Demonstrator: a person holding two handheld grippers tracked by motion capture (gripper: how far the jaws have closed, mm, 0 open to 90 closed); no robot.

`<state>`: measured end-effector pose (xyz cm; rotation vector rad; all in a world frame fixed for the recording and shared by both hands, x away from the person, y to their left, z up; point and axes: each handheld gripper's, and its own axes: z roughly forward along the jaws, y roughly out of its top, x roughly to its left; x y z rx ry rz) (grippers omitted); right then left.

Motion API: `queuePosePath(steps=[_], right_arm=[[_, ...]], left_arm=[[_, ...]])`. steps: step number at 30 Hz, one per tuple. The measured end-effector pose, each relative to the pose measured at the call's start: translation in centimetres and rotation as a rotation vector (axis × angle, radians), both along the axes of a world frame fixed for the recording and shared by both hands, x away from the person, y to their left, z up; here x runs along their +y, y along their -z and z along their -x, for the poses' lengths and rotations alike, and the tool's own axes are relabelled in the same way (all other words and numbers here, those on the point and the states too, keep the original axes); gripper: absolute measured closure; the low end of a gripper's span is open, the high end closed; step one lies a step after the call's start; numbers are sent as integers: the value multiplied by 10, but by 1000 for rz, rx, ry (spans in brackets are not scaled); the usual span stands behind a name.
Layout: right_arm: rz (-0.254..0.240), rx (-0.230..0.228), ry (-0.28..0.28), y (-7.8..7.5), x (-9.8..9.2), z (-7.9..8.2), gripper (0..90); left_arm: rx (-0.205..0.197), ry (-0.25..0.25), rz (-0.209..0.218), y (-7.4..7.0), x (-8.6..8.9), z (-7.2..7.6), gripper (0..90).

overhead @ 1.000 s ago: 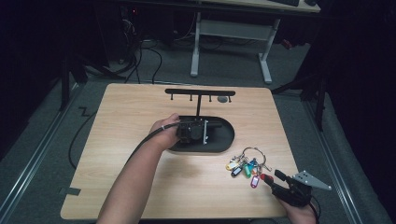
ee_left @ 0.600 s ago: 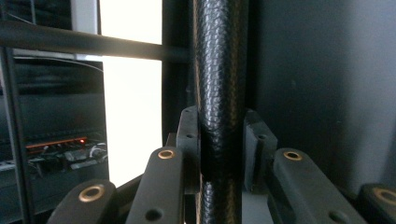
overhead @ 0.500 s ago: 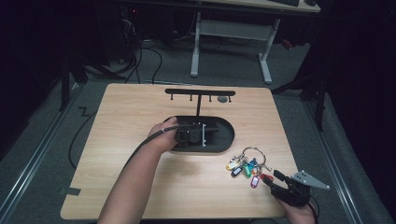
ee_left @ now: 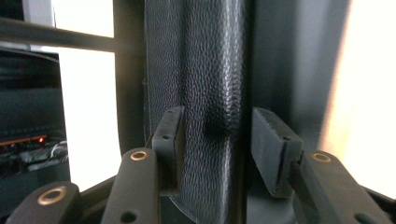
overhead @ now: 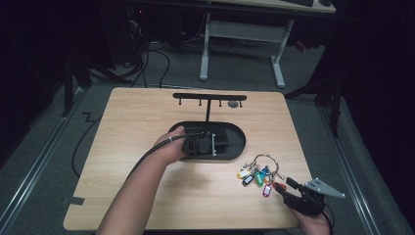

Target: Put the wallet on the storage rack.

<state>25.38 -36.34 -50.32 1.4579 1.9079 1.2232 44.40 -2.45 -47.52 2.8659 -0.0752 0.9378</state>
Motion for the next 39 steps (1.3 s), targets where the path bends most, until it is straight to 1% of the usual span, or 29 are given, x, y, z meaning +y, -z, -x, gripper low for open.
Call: queuePosePath(steps=[2,3,4,5,6,7,8,9,11,14,15,16,18,19,22,23,24,25,26,28,29,30,31,32,34,36,39], right_arm=[[-1,-3,-2,-1,1,-1,435],[4,-5,-8,-1,3,-1,435],[4,-5,-8,-1,3,-1,435],[8,-5,-15,-1,6,-2,435],[8,-5,-15,-1,6,-2,435],[8,-4,-21,-1,8,-4,435],[8,-4,-21,-1,8,-4,435],[11,-5,-27,-1,10,-7,435],[11,-3,-29,-1,11,-8,435],[22,0,-44,0,16,-14,435],[25,4,-51,0,18,-16,435],[25,4,-51,0,18,-16,435],[29,6,-55,1,21,-20,435],[29,6,-55,0,21,-21,435],[35,8,-63,1,24,-24,435],[37,9,-65,1,25,-25,435],[37,9,-65,1,25,-25,435],[39,9,-69,1,26,-25,435],[44,11,-73,2,27,-26,435],[46,13,-78,2,29,-28,435],[46,16,-76,3,30,-28,435],[46,16,-78,3,30,-29,435],[49,16,-82,3,30,-30,435],[49,16,-82,3,30,-30,435],[50,17,-82,3,30,-30,435],[49,17,-79,3,30,-29,435],[50,15,-78,3,29,-29,435]], left_arm=[[-4,-1,40,-8,4,7,584],[-5,-11,73,-13,9,12,585],[-5,-11,73,-13,9,12,586],[7,-25,111,-18,15,17,593],[7,-25,111,-18,15,17,595],[15,-36,138,-20,22,22,599],[15,-36,138,-20,22,22,600],[22,-45,160,-21,25,24,599],[35,-58,189,-23,33,31,598],[55,-77,219,-23,43,38,594],[65,-85,241,-22,50,43,592],[65,-85,241,-22,50,43,592],[68,-103,260,-17,57,50,592],[77,-123,280,-13,64,55,592],[101,-161,328,-7,78,62,590],[105,-170,339,-6,82,64,589],[105,-170,339,-6,82,64,589],[121,-184,361,-4,87,67,589],[146,-203,394,-3,93,68,589],[183,-238,472,0,105,74,588],[196,-250,496,1,110,77,587],[202,-255,518,3,115,81,584],[210,-264,540,6,122,87,579],[210,-264,540,6,122,87,577],[219,-275,572,10,130,94,578],[243,-289,617,16,139,100,579],[268,-305,662,22,149,109,576]])
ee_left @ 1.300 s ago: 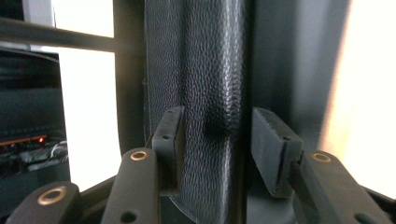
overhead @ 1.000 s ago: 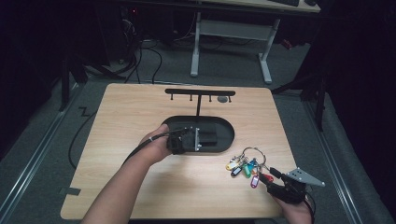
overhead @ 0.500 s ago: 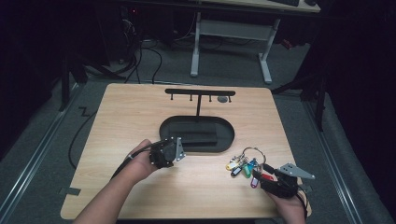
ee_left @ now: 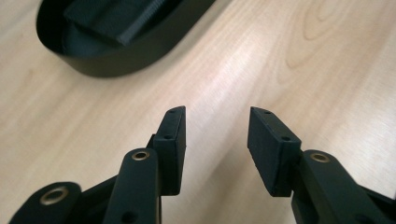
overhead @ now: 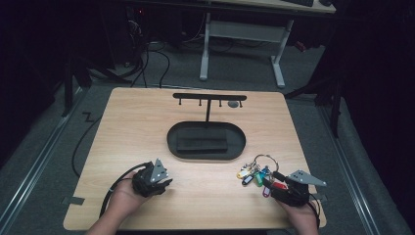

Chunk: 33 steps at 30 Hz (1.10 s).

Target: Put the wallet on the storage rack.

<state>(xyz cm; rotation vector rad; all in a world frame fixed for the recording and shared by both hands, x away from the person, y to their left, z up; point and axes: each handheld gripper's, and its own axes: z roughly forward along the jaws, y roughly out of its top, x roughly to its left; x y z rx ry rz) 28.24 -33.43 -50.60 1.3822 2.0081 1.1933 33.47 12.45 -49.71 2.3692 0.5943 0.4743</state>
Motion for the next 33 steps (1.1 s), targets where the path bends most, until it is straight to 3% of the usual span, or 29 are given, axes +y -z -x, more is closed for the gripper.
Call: queuePosePath(steps=[2,4,9,11,16,21,22,27,31,33], right_arm=[[2,1,0,0,-1,0,435],[2,3,2,1,-1,0,435],[6,-1,9,-1,-5,2,438],[-3,-4,29,-2,-10,3,438],[12,1,56,-3,-19,3,480],[43,51,102,0,-22,1,516],[48,71,102,1,-21,-2,516],[120,111,97,-5,-15,-12,513],[202,170,68,-22,-6,-30,508],[234,213,49,-28,-2,-43,500]], left_arm=[[25,-28,60,7,12,11,563],[32,-36,77,8,15,13,555],[81,-96,227,25,36,30,509],[97,-109,242,27,40,31,479],[65,-132,268,27,44,32,392],[68,-102,298,24,47,30,373],[92,-88,325,23,49,30,370],[92,-67,332,21,48,31,353],[82,-41,332,18,43,33,347],[57,-28,313,16,38,34,339]])
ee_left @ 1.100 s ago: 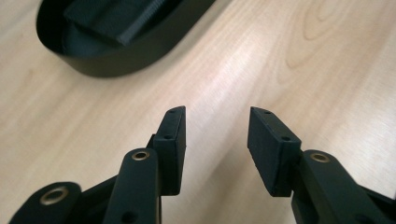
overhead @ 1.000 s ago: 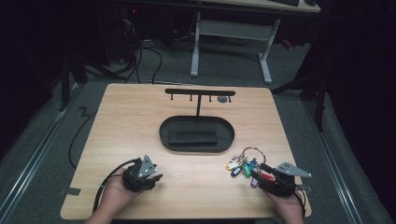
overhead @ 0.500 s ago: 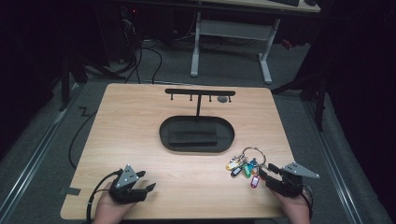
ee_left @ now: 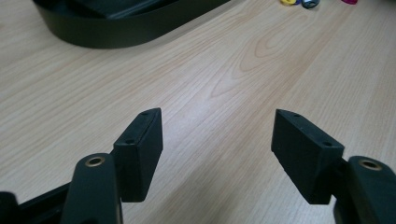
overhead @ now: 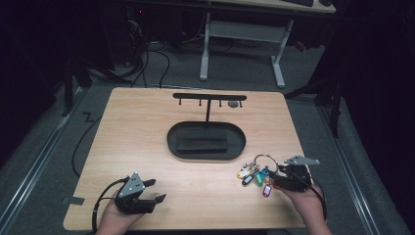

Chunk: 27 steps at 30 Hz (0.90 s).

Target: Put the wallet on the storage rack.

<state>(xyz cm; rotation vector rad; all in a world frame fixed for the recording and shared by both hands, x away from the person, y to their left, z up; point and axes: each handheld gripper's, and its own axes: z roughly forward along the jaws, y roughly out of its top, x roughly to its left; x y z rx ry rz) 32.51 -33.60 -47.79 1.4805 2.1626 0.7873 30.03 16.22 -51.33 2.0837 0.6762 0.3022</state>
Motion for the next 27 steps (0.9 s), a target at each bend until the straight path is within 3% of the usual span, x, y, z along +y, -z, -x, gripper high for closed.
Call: queuePosePath(steps=[1,2,3,4,6,7,10,15,17,19,20,23,27], right_arm=[[4,50,-6,-3,1,-13,494],[4,50,-6,-3,1,-13,494],[18,99,-1,-2,1,-25,492],[18,99,-1,-2,1,-25,492],[33,162,-6,0,-1,-36,490],[68,204,-9,1,-2,-46,488],[105,228,-29,-1,-2,-58,498],[115,281,-52,-7,7,-74,503],[111,315,-61,-10,24,-86,490],[119,323,-68,-11,29,-89,487],[122,342,-76,-10,41,-96,493],[110,361,-56,-9,48,-102,494],[113,419,-15,-3,57,-113,501]], left_arm=[[-5,13,-5,-1,-3,1,338],[-5,13,-5,-1,-3,1,338],[3,24,-7,-1,-6,3,338],[3,24,-7,-1,-6,3,338],[10,28,-12,1,-8,5,338],[22,37,-17,4,-10,7,338],[20,47,-36,6,-11,9,337],[31,49,-34,7,-12,9,338],[29,53,-39,8,-13,9,339],[31,59,-42,8,-13,9,339],[30,63,-46,9,-14,9,340],[18,82,-61,11,-16,11,342],[24,92,-86,12,-17,11,344]])
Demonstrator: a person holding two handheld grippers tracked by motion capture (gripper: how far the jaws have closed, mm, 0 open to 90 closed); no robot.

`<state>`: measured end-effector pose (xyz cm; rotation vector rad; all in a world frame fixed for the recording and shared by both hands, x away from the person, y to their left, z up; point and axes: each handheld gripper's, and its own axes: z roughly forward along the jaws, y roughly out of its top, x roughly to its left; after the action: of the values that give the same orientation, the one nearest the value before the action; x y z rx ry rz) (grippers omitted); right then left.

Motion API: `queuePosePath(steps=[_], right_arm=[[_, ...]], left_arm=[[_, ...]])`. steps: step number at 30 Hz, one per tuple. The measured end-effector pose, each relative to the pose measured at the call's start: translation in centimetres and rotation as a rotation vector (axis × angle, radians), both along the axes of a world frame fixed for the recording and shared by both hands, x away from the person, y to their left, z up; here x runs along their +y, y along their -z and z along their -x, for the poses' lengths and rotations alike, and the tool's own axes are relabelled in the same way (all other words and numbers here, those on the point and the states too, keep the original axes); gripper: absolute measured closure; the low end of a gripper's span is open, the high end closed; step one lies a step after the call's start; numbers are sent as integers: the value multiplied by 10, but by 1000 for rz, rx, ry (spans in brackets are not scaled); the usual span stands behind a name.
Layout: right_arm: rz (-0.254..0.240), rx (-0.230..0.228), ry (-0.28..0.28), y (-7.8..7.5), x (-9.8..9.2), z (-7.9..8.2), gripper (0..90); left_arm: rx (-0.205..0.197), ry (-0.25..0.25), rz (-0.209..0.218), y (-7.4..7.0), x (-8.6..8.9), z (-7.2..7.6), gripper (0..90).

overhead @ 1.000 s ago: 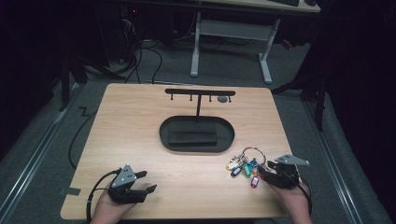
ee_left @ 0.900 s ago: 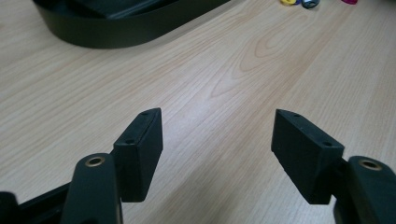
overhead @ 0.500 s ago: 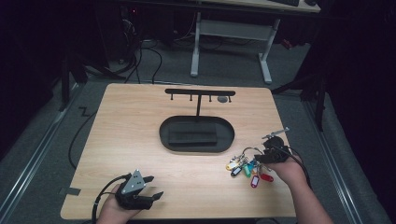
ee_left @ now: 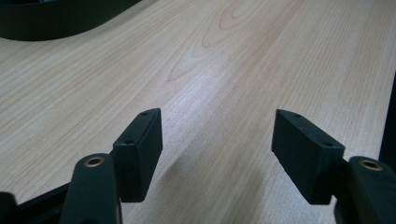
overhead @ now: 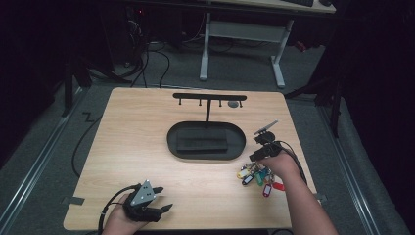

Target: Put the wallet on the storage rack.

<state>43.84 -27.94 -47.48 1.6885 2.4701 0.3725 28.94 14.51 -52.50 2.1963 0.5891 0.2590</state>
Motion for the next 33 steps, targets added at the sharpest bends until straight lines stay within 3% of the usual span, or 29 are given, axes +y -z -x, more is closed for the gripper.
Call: queuePosePath(steps=[3,8,17,25,29,30,33], right_arm=[[30,27,29,3,2,-5,539],[-27,63,104,3,-8,-10,620],[-31,114,125,13,-7,-16,617],[-26,138,105,12,-7,-14,684],[-4,146,56,11,-4,-10,756],[18,141,21,10,-1,-7,800],[20,146,2,9,2,-4,844]], left_arm=[[3,1,-1,-1,0,0,352],[9,20,-8,1,0,-1,357],[-11,46,-51,2,-8,4,370],[-30,53,-59,2,-9,5,376],[-28,49,-63,2,-9,6,376],[-29,48,-63,2,-9,6,376],[-33,50,-64,1,-10,7,377]])
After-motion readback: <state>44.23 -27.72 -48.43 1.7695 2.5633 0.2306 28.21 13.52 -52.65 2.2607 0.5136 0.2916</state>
